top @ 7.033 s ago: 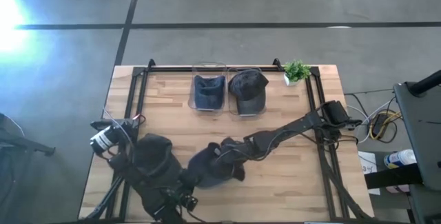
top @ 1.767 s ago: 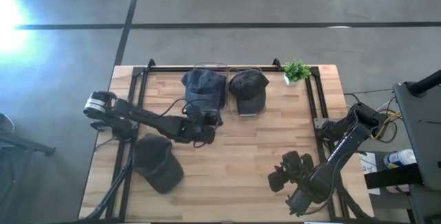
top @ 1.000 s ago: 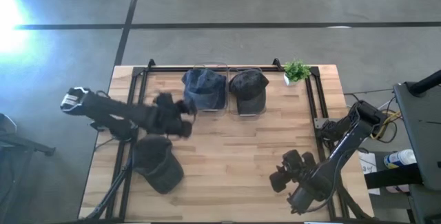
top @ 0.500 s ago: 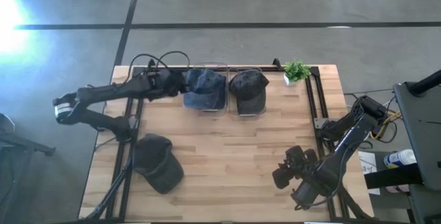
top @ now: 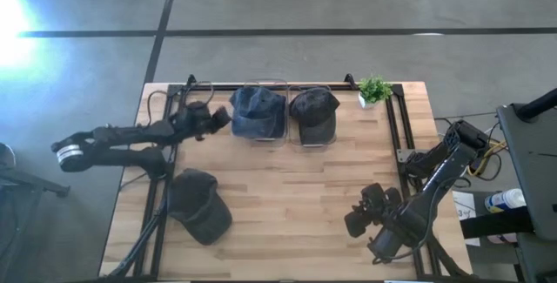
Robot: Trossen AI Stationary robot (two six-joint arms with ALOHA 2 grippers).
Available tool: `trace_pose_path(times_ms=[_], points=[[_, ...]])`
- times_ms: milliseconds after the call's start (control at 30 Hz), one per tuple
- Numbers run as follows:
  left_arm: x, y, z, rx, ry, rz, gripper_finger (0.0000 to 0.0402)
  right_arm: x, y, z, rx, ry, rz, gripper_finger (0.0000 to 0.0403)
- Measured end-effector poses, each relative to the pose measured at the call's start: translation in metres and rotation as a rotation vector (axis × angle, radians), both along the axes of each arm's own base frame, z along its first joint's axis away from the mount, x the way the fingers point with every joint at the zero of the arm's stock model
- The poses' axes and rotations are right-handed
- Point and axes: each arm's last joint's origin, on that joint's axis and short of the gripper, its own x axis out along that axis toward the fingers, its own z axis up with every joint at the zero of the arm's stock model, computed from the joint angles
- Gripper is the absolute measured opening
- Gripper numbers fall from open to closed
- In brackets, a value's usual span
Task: Pick & Place hat
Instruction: Put the blue cap into the left transparent bin
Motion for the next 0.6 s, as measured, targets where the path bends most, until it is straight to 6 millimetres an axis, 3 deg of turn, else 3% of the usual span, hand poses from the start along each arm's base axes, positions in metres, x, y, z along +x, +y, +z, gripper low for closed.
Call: trace_pose_path(times_ms=[233,400,600], points=[[-0.013,-0.007,-0.015,0.108,-0.217,0.016,0.0119,-0.001,-0.001,0.000,0.020,0.020,-0.003,0.0130],[-0.020,-0.005,-0.028,0.085,-0.172,0.039,0.0119,0.000,-0.005,0.000,0.029,0.031,-0.015,0.0130],[-0.018,0.000,-0.026,0.144,-0.193,0.033,0.0119,-0.002,-0.010,0.000,0.036,0.036,-0.022,0.0130]])
